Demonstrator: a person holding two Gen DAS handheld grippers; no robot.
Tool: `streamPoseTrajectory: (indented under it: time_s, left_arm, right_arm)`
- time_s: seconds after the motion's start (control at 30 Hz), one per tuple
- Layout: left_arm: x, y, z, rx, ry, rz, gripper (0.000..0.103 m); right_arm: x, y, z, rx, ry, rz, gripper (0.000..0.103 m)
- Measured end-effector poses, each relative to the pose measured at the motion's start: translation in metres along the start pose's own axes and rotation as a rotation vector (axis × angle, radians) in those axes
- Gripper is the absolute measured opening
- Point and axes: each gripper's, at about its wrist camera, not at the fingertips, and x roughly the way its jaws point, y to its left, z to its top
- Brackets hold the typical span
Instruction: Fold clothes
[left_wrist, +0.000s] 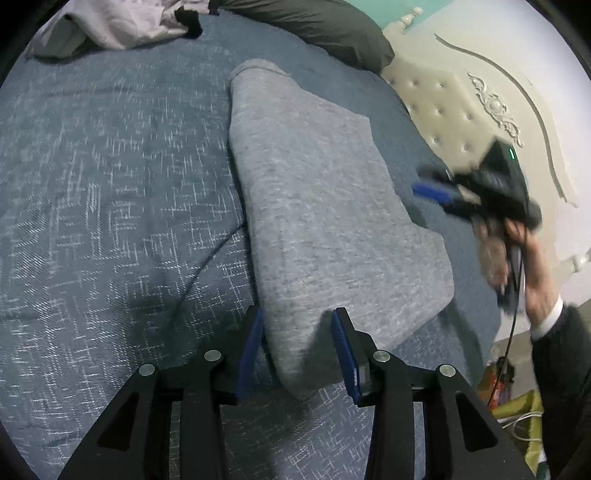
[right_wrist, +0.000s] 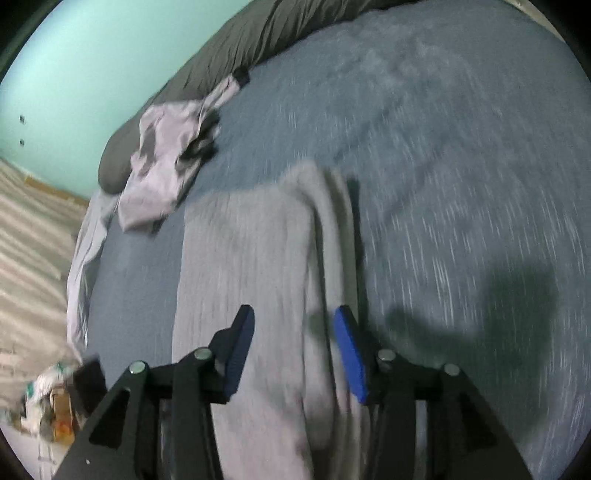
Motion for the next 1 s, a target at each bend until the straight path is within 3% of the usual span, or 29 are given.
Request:
streamPoseTrajectory:
  time_s: [0.27, 0.4, 0.67, 1.0]
  left_arm:
    - [0.015, 0.002, 0.003, -0.046, 0.024, -0.053, 0.053]
    - [0.028, 0.005, 0.008, -0.081, 0.03, -0.081, 0.058]
    - [0.046, 0.008, 0.015, -0.116, 0.015, -0.133, 0.058]
    - [0.061, 0.01, 0.022, -0.155, -0.017, -0.185, 0.061]
  right_arm:
    - [0.003, -0.025, -0.06, 0.046, 0.115, 0.034, 0.055]
    - [0.011, -0.027, -0.069, 0.034, 0.145, 0.025, 0.056]
    - [0.027, -0.036, -0.08, 0.045, 0.209, 0.037, 0.058]
    - [0.032, -0.038, -0.079, 0.028, 0.207, 0.091, 0.061]
